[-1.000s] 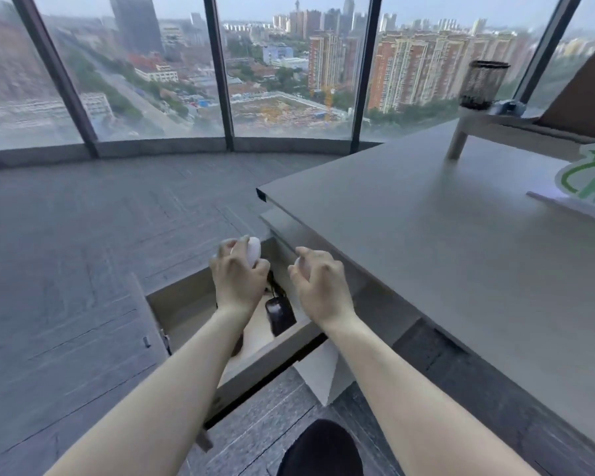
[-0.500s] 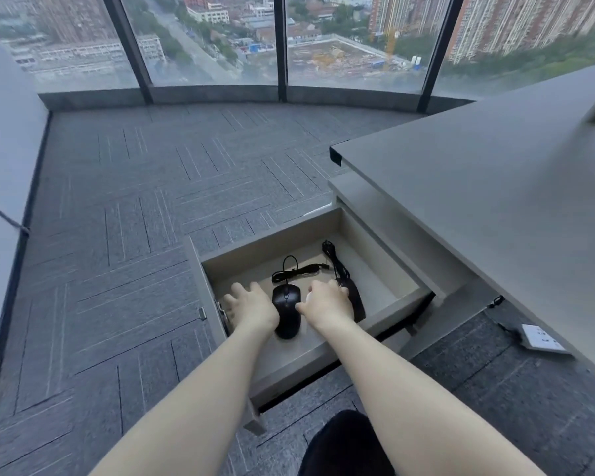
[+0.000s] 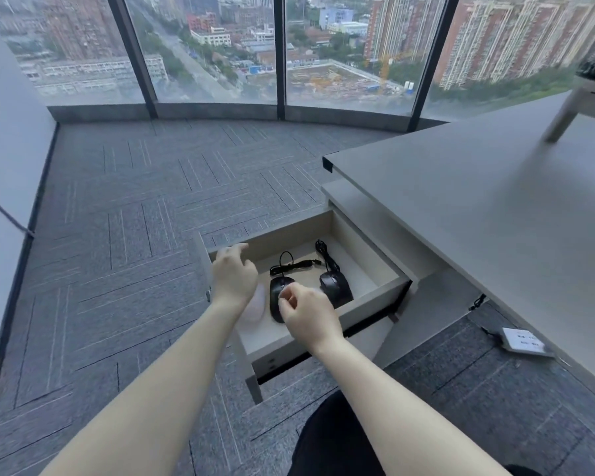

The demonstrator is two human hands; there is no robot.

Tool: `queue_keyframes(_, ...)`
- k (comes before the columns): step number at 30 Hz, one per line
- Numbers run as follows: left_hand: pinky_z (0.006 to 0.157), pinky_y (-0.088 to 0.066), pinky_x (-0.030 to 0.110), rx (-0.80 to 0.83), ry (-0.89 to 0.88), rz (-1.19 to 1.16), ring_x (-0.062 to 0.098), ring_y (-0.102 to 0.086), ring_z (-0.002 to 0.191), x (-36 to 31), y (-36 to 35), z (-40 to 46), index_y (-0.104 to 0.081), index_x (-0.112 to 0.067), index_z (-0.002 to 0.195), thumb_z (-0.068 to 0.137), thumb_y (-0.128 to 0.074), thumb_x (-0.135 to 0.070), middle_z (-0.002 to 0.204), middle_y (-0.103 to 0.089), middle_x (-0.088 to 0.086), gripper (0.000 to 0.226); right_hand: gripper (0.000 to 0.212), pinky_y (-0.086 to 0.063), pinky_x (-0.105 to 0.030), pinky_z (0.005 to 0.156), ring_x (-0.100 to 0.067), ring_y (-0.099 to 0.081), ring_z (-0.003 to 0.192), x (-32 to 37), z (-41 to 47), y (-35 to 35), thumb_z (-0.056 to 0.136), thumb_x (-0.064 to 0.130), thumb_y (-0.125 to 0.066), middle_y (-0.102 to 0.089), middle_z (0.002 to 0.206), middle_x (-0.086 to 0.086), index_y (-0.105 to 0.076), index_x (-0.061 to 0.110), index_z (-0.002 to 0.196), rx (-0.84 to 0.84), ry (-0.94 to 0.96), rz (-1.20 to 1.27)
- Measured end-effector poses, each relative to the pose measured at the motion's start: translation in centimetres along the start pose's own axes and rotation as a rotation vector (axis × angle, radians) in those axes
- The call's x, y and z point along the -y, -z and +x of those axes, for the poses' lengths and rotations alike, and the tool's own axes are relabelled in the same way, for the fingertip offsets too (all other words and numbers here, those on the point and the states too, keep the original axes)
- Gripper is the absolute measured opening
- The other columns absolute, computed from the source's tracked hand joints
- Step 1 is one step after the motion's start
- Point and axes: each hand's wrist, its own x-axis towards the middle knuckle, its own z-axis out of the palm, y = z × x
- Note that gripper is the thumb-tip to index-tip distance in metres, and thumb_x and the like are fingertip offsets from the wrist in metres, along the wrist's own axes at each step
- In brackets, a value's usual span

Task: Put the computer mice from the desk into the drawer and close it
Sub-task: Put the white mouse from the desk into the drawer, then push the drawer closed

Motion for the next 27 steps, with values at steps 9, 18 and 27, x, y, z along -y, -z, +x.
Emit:
queue_keyframes(9,0.102,-0.041,0.042,0.017,0.387,-0.297,0.033,-0.05,0.125,6.5,3.6,-5.4,-0.042,-0.01,0.141,0.091,-0.04,-0.015,0.137,-0.053,0.014,0.051,0.061,-0.052,-0.037,0.076,-0.02,-0.061,0.1,2.0,-7.8,-4.7,0.075,0.069,-0.06,-0.063,0.111,0.003,-0.053,0.023,0.113,0.181,0.006,-0.076)
queue_keyframes(18,0.077,-0.043,0.031,0.272,0.455,-0.644,0.023,-0.053,0.092,5.7,1.9,-7.0,-0.061,-0.029,0.084,0.09,-0.031,-0.002,0.094,-0.06,0.001,0.04,0.033,-0.054,-0.04,0.076,-0.022,-0.064,0.094,0.1,-7.8,-5.8,0.079,0.047,-0.064,-0.068,0.102,0.005,-0.051,0.023,0.097,0.087,-0.05,-0.091)
queue_keyframes(27,0.095,-0.046,0.039,0.389,0.411,-0.712,0.019,-0.056,0.105,1.1,-3.8,-5.6,-0.06,-0.033,0.087,0.089,-0.03,-0.005,0.099,-0.063,-0.007,0.042,0.029,-0.044,-0.032,0.056,-0.02,-0.061,0.077,-4.8,-6.1,-1.8,0.08,0.049,-0.059,-0.066,0.088,0.005,-0.047,0.024,0.088,-0.07,-0.24,-0.038)
